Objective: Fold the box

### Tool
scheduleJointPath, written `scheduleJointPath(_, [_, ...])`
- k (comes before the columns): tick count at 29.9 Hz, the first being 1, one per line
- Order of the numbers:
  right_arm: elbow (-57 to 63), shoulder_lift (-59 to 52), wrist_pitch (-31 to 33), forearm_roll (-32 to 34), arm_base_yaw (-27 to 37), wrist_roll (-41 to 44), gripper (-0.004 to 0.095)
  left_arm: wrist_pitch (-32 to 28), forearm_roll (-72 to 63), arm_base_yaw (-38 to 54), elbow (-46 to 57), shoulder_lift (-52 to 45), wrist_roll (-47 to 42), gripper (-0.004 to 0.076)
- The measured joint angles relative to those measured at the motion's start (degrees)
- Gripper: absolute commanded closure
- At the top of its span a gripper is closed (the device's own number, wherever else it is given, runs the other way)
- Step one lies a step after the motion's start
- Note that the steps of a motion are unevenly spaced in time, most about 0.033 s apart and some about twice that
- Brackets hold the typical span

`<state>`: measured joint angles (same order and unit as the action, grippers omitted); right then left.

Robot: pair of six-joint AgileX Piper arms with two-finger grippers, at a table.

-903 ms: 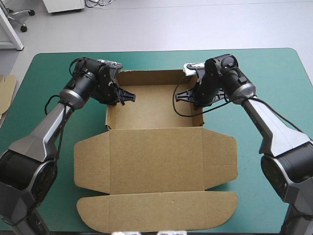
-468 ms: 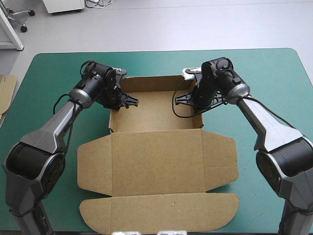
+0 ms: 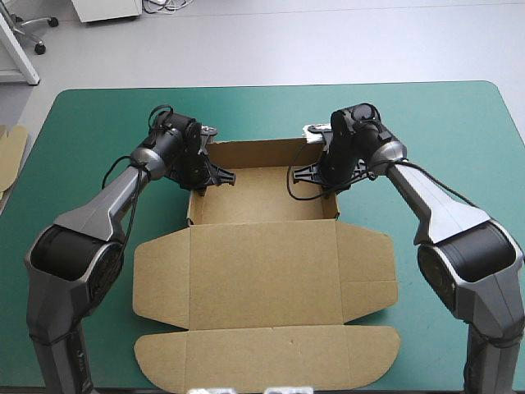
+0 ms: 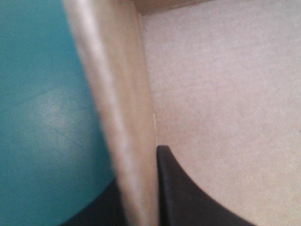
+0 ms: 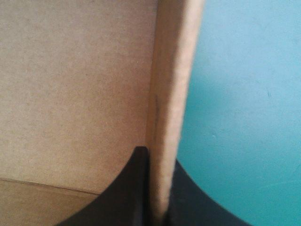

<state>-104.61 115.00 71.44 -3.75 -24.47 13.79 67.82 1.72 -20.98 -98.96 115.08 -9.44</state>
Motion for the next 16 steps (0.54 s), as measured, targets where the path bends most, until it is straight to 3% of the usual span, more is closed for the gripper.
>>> scheduleJointPath(16, [-0.3,0.3,-0.1,-0.1,0.0,-1.2,0.0922,0.0,-3.3,1.8,-0.1,0.4,2.0,0.0738])
